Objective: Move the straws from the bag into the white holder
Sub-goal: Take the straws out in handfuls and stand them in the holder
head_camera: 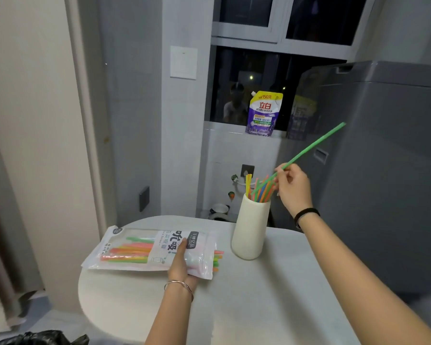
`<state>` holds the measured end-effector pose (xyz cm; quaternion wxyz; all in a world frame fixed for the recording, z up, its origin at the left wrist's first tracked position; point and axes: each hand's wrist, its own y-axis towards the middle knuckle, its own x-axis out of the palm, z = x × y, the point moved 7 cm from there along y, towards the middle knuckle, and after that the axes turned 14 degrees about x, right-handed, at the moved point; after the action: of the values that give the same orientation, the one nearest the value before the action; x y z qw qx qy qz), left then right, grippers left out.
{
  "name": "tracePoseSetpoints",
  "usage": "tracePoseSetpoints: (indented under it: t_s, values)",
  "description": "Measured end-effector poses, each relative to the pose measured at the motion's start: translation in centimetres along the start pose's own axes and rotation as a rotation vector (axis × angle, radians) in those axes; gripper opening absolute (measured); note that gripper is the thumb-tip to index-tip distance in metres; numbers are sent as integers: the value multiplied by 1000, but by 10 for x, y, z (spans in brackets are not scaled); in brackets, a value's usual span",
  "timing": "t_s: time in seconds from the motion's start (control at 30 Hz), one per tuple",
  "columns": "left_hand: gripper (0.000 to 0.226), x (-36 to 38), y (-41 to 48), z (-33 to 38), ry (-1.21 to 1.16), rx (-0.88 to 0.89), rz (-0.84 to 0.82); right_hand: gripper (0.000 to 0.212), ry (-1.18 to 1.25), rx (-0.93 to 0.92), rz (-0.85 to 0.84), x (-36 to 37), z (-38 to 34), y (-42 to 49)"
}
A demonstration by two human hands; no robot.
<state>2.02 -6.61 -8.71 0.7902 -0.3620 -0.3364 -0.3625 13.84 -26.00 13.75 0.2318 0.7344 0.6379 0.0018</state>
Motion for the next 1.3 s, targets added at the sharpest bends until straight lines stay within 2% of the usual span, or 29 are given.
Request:
tracePoseSetpoints:
  t_s: [0.17,0.27,0.37,0.5,0.57,0.67,0.73,0.8,0.87,0.93,1.0,1.1,1.2,1.3]
  values:
    - [57,5,-4,-7,52,6,-28,22,-347,108,-144,16,15,15]
    - [60,5,-1,-9,122,2,-37,20,-429,50,-116,13,9,20]
    - [59,4,4,-10,125,21,-41,30,-389,-20,-59,10,2,22]
    - [63,0,7,-7,212,49,18,44,-392,-66,-120,18,1,12]
    - [60,4,5,-6,183,49,27,39,-324,-113,-69,18,-1,0]
    - [58,13,-2,-5,69,44,10,18,-52,-157,29,19,1,-35]
    - [56,17,-4,0,43,90,23,9,182,11,-17,36,25,-60]
    - [50,22,-10,7,59,167,33,9,435,344,-116,63,64,-86]
    - [38,24,-16,12,152,259,54,27,579,681,-261,91,97,-117]
    - [32,29,-20,18,248,365,74,39,630,824,-384,108,112,-140]
    - [30,36,-21,23,277,444,67,38,591,794,-404,112,112,-146]
    - [29,40,-25,31,296,504,77,29,426,632,-329,104,104,-142]
    - [45,34,-26,32,246,473,108,14,401,568,-303,99,104,-140]
    - [44,28,-24,28,182,397,110,17,388,502,-275,92,101,-137]
